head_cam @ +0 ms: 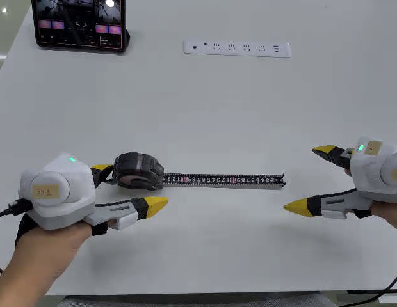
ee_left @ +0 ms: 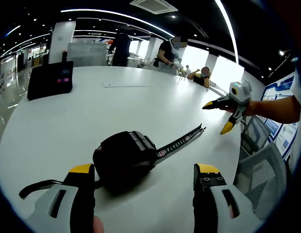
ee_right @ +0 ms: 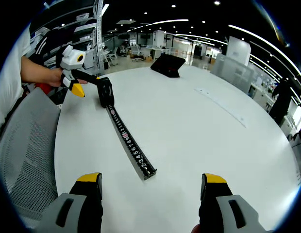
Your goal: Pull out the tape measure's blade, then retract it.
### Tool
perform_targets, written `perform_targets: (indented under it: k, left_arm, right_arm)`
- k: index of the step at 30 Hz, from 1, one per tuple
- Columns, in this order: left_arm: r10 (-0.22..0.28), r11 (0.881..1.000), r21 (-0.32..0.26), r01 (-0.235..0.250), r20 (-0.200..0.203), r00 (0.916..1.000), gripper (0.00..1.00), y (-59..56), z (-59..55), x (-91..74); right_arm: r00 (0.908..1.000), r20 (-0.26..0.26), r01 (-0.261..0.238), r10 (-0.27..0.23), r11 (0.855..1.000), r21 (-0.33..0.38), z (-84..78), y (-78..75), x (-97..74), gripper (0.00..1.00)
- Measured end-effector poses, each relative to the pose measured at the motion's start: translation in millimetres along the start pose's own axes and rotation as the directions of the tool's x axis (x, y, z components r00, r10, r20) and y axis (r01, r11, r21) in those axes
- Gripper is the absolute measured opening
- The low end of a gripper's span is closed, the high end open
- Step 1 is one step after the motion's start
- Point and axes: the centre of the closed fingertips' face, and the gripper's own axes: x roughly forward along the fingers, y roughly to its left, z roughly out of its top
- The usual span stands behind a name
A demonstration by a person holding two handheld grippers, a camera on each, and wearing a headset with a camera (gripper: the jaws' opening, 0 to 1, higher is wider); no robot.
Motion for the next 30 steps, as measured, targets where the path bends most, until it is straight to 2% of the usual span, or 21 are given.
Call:
perform_targets:
  k: [4,12,19,22,30]
  left_arm:
    - [0.034,0.999,0.001,-0.034,0.0,0.9994,0.81,0.1,0.3,2.6]
    - [0.075,0.996,-0.047,-0.074,0.018,0.997,0.85,0.1,3.5,6.9]
    - [0.114,0.99,-0.089,-0.11,0.032,0.993,0.84,3.4,5.5,9.0]
    - [0.135,0.988,-0.081,-0.132,0.026,0.9905,0.83,3.0,4.7,11.3]
    - [0.201,0.973,-0.124,-0.195,0.037,0.9789,0.84,5.6,6.5,16.1]
  right_arm:
    - [0.9997,-0.009,-0.021,0.02,1.0,-0.015,1.8,-1.6,1.1,0.77]
    - [0.9956,-0.048,-0.083,0.08,0.995,-0.05,2.2,0.3,8.6,0.68]
    - [0.9896,-0.085,-0.122,0.116,0.99,-0.073,-0.3,-0.8,15.0,0.63]
    - [0.9855,-0.105,-0.142,0.133,0.986,-0.084,-2.4,0.3,17.6,0.6]
    - [0.9789,-0.129,-0.173,0.159,0.98,-0.103,-5.4,-0.1,22.6,0.55]
